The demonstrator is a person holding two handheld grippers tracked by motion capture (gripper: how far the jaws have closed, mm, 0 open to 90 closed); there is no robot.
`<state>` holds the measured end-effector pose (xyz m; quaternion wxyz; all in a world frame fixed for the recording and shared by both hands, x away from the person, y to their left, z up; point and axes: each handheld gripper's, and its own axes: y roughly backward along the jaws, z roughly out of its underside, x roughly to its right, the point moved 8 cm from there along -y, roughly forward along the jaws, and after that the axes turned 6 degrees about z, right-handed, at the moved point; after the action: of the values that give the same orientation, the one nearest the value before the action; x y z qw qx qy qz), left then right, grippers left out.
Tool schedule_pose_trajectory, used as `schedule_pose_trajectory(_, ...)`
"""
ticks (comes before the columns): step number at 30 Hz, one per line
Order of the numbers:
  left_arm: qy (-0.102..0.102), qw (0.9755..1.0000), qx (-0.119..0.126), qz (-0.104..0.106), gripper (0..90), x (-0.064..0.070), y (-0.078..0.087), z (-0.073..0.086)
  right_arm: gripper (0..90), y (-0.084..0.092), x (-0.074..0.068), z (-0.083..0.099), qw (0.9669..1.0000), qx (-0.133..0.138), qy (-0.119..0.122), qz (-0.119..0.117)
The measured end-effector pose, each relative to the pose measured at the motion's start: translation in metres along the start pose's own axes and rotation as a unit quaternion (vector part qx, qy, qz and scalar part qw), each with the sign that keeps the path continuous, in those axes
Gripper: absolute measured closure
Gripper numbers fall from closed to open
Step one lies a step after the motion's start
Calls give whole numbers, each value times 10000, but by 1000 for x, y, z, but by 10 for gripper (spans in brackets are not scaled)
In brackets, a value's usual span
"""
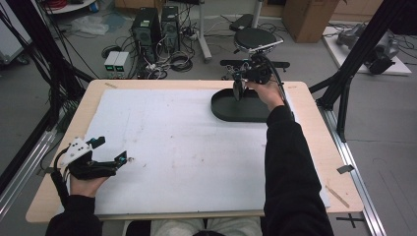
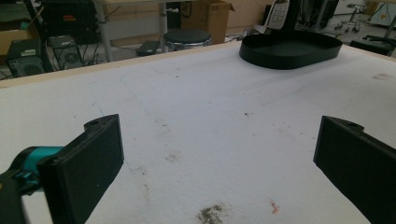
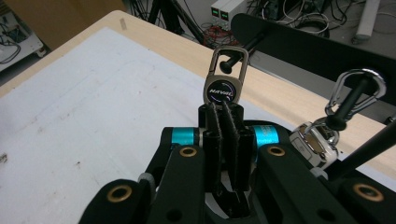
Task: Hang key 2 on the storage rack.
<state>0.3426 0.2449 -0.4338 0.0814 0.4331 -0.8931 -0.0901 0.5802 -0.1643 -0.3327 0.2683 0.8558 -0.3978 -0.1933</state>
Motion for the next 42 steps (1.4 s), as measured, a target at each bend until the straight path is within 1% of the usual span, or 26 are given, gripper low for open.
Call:
schedule_pose_trajectory(1, 0, 10000, 0, 0, 20, 0, 0, 0, 868, 0, -1, 0, 10000, -29, -17, -5)
schedule_pose_trajectory(3, -2, 10000, -8, 0, 20, 0, 0, 0, 868, -3, -2, 1, 10000, -60, 54, 19)
schedule_pose_trajectory(5, -7, 10000, -14, 0, 20, 0, 0, 0, 868, -5, -3, 2, 9999, -91, 52, 35)
schedule_pose_trajectory(9, -2, 10000, -12, 2, 20, 0, 0, 0, 866, -8, -4, 1, 9999, -72, 43, 63)
schedule_pose_trajectory(13, -3, 10000, -13, 5, 20, 0, 0, 0, 866, -15, -1, 3, 9998, -98, -17, 185)
schedule_pose_trajectory(15, -3, 10000, -17, 6, 20, 0, 0, 0, 866, -17, 0, 3, 9997, -97, -80, 225)
schedule_pose_trajectory(19, -9, 10000, -23, 5, 20, 0, 0, 1, 866, -20, 4, 3, 9994, -14, -190, 278)
schedule_pose_trajectory(21, -9, 10000, -24, 1, 20, 0, 0, 1, 866, -22, 5, 3, 9991, 15, -320, 288)
schedule_pose_trajectory(23, -12, 10000, -34, -2, 20, 0, 0, 1, 863, -26, 8, 3, 9988, 60, -329, 347)
schedule_pose_trajectory(26, -11, 10000, -32, 8, 20, 0, 1, 1, 862, -29, 11, 2, 9980, 119, -512, 360)
schedule_pose_trajectory(29, -5, 10000, -34, 0, 20, 0, 1, 1, 849, -31, 13, 2, 9974, 136, -605, 378)
schedule_pose_trajectory(30, 20, 10000, -11, 20, 20, 0, 1, 1, 816, -32, 14, 3, 9970, 108, -659, 395)
schedule_pose_trajectory(31, 20, 10000, -11, 20, 20, 0, 1, 1, 816, -32, 14, 3, 9970, 108, -659, 395)
schedule_pose_trajectory(32, 21, 10000, -6, 7, 20, 0, 2, 1, 697, -32, 14, 3, 9966, 130, -697, 421)
schedule_pose_trajectory(33, 20, 10000, -5, 7, 20, 0, 2, 1, 662, -31, 13, 3, 9969, 139, -641, 427)
schedule_pose_trajectory(35, 11, 10000, -22, 21, 20, 0, 2, 1, 596, -29, 12, 2, 9973, 95, -493, 533)
schedule_pose_trajectory(37, 1, 10000, -18, 14, 20, 0, 2, 1, 509, -27, 10, 4, 9976, -1, -365, 591)
schedule_pose_trajectory(39, 4, 10000, -19, 14, 20, 1, 2, 1, 422, -27, 8, 5, 9981, -78, -316, 526)
schedule_pose_trajectory(40, 7, 10000, -10, 16, 20, 1, 2, 1, 364, -27, 7, 6, 9983, -106, -229, 516)
schedule_pose_trajectory(41, 1, 10000, -29, 21, 20, 1, 2, 1, 312, -28, 5, 8, 9983, -183, -156, 540)
schedule_pose_trajectory(42, 11, 10000, -16, 24, 20, 1, 2, 1, 282, -28, 4, 10, 9977, -274, -65, 613)
